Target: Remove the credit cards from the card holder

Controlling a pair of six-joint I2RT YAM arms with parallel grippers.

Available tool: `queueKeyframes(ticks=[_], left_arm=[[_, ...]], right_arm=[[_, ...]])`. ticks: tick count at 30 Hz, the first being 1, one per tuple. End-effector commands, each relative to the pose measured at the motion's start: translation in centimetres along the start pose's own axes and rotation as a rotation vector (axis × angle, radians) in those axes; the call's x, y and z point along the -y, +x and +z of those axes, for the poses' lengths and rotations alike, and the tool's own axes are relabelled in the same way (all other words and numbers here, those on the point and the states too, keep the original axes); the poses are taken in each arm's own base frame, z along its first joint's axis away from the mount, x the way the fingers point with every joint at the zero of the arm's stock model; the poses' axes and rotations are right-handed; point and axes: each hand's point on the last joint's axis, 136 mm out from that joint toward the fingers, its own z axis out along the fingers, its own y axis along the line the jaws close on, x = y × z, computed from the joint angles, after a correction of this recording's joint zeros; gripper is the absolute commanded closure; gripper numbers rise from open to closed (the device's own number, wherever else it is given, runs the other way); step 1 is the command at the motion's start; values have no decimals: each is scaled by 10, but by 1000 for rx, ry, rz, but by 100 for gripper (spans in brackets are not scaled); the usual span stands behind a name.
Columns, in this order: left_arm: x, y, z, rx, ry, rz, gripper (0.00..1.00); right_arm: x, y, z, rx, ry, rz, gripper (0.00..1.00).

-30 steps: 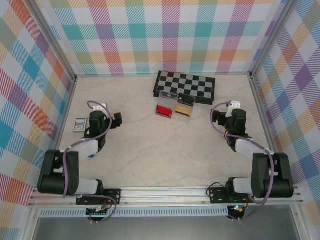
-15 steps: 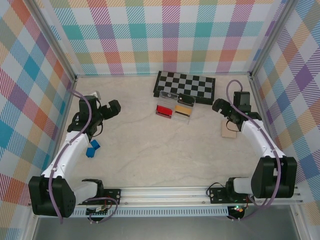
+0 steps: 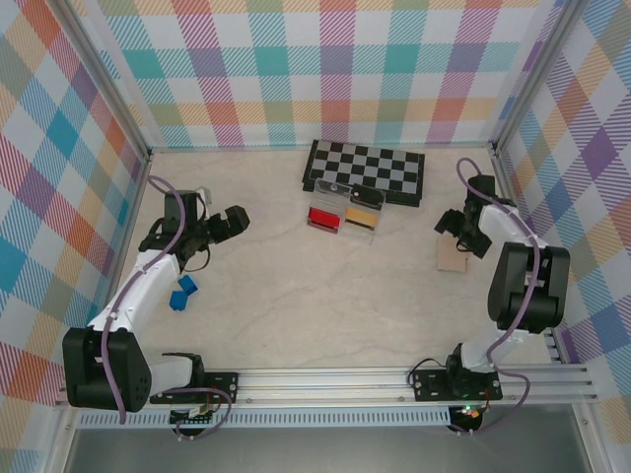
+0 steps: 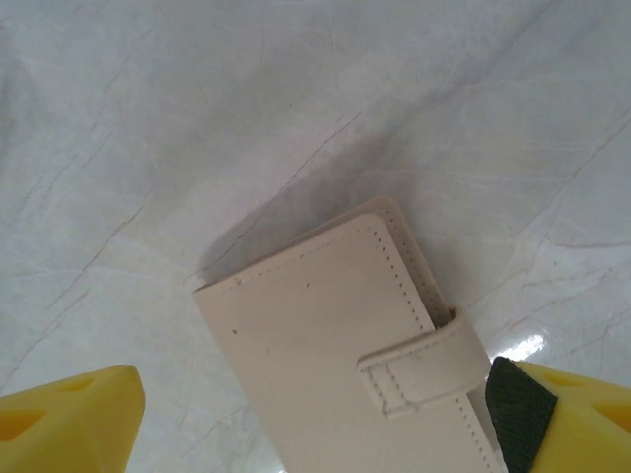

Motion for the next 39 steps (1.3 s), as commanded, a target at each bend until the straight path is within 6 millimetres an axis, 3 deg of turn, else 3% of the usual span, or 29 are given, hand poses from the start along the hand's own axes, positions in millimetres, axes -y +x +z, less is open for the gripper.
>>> queueKeyframes(ticks=[1,8,15,24,30,34,39], left_arm=[[5,6,2,-20,27,1,0],[8,10,5,-50,42,-23,0],[11,20,13,-97,53,-42,0],[35,58,28,-256,74,-48,4],[62,102,36,-342,119,-90,6],[88,135,42,-415,168,-115,10],[122,179,45,-518,257,-188,16]], right_arm=[[9,3,9,-62,71,-59,13],[5,14,24,-155,61,-95,21],[-13,57,21,-271,-40,-96,28],[-65,145,-1,-337,-54,-272,30],[-113,210,-14,-379,-127,-363,31],[-134,214,-32,-359,-231,-347,31],[-125,202,-56,-314,-261,-366,28]])
